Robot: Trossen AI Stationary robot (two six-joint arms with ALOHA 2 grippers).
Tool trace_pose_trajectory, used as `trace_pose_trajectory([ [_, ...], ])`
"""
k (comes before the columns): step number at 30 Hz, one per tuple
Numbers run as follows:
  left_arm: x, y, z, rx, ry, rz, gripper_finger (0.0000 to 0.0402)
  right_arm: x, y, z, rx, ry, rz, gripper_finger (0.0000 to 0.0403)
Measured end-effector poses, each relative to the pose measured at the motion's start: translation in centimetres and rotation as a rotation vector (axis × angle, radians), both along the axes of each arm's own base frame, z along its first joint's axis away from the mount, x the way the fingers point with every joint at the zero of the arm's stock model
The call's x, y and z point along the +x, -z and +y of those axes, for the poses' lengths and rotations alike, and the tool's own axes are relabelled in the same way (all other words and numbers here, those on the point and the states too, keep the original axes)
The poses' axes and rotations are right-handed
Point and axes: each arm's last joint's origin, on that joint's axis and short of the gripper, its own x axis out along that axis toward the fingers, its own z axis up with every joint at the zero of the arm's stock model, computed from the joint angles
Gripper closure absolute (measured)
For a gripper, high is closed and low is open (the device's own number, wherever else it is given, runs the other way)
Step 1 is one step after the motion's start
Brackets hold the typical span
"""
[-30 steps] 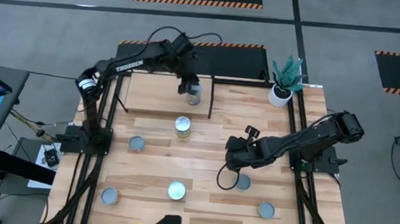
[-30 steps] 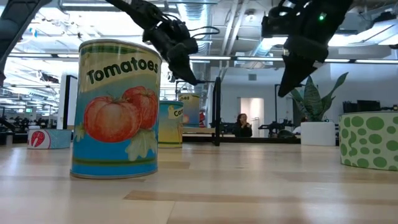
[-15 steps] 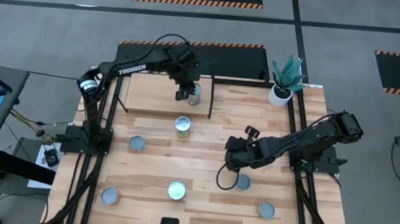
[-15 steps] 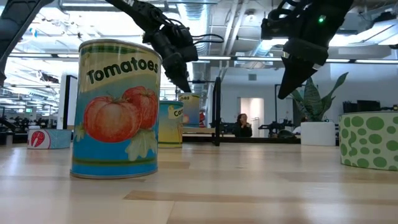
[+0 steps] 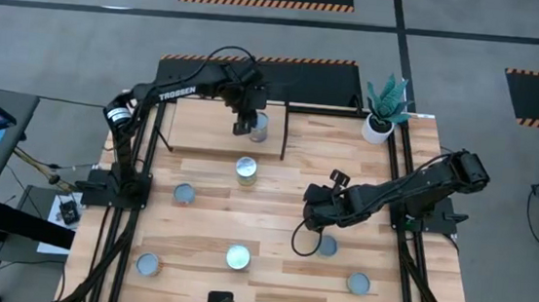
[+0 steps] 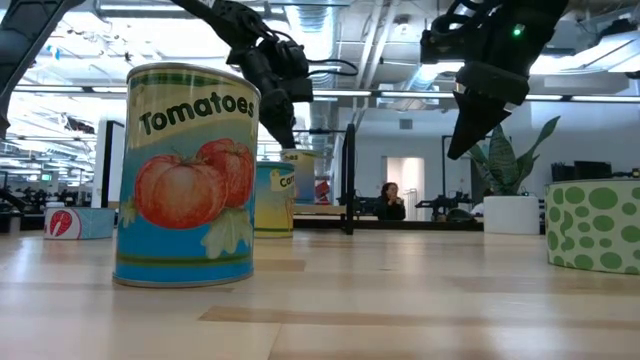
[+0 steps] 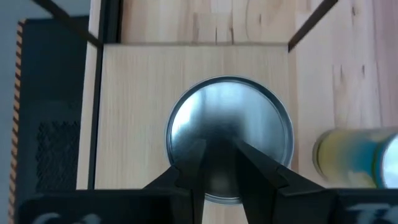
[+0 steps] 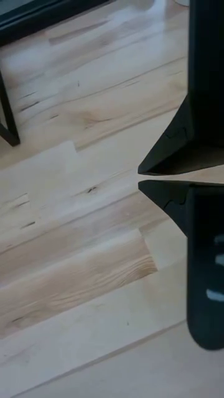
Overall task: Pick and place cans onto a shelf
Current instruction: Put the peach can on the shelf
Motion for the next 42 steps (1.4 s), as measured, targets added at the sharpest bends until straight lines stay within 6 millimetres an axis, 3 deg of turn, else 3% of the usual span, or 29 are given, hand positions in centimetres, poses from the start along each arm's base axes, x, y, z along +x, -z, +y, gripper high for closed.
trace_pose_trajectory([
  [11,-2.0,-1.0,-0.6,0.005,-0.060,0.262,0.0333,0.0,0.0,0.0,0.000,-0.001,0.000,0.0354],
  [21,-5.9,-1.3,-0.2,-0.079,-0.196,0.532,0.0333,0.0,0.0,0.1,0.001,-0.003,-0.001,0.0354],
  [27,-8.5,-3.9,-0.5,0.030,-0.280,0.575,0.0333,-0.2,0.0,0.9,0.003,-0.023,-0.007,0.0354],
  [30,-9.5,-5.5,-1.0,0.045,-0.321,0.521,0.0333,-0.4,0.0,1.4,-0.013,-0.033,-0.014,0.0354],
  [34,-9.7,-7.7,-2.3,-0.040,-0.286,0.273,0.0333,-0.5,-0.1,1.7,-0.044,-0.040,-0.025,0.0354],
  [38,-7.9,-8.6,-3.0,-0.094,-0.171,0.029,0.0333,-0.4,-0.1,1.5,-0.044,-0.031,-0.025,0.0354],
  [42,-5.2,-7.8,-3.4,-0.081,-0.060,-0.040,0.0333,-0.3,-0.1,1.3,-0.044,-0.022,-0.028,0.0354],
])
